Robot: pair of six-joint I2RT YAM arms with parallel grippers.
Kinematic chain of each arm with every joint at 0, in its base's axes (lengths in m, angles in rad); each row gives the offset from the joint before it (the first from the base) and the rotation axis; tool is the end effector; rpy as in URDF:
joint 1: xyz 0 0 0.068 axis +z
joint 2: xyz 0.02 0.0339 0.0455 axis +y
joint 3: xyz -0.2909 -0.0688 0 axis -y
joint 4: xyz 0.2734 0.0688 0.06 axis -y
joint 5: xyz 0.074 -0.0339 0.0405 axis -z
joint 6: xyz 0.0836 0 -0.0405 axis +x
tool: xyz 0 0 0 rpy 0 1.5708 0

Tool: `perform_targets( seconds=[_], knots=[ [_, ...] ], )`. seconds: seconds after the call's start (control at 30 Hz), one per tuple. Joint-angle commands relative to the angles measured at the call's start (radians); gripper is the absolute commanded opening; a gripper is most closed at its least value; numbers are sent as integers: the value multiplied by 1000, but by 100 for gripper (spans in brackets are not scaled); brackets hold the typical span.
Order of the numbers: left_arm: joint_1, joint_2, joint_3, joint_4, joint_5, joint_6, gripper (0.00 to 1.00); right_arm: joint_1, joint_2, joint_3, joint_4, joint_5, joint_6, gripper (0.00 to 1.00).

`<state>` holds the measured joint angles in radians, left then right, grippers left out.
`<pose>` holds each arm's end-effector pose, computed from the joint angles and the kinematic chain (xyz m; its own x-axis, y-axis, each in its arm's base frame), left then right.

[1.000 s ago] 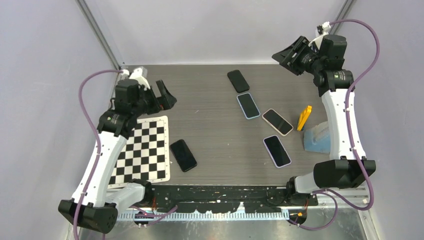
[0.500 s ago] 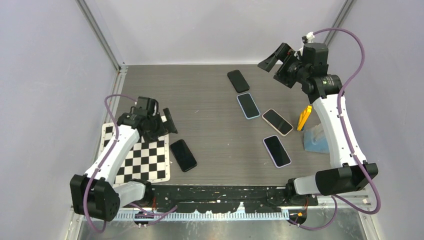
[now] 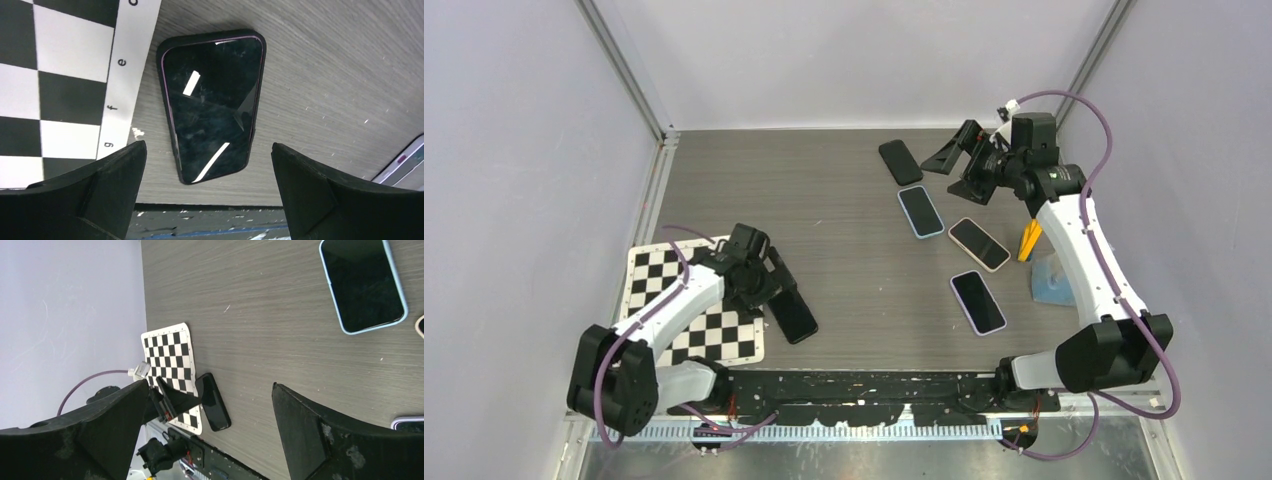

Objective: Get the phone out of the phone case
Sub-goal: Pick up the phone at the center of the board.

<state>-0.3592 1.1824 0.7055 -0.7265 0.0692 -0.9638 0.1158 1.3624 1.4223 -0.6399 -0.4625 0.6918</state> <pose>0.2197 -0.0887 0.1636 -0.8055 -0.5728 -0.1519 -0.5043 0.7972 -0.3318 0.3469 0.0779 0.3928 -0.7217 0.4908 -0.4882 -0.0179 0.6918 0.7219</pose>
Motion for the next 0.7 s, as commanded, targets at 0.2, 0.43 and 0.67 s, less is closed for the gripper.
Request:
perform_targets(
  seconds=[0.2, 0.43, 0.67],
  knots=[
    [-92, 176, 78, 36, -170, -140, 98, 1, -38, 6, 15, -111, -40, 100],
    [-121, 302, 103, 160, -126, -48, 99, 1, -69, -25, 37, -166, -57, 100],
    [-138, 391, 149, 144, -134, -6, 98, 1, -83, -52, 46, -147, -52, 100]
  ],
)
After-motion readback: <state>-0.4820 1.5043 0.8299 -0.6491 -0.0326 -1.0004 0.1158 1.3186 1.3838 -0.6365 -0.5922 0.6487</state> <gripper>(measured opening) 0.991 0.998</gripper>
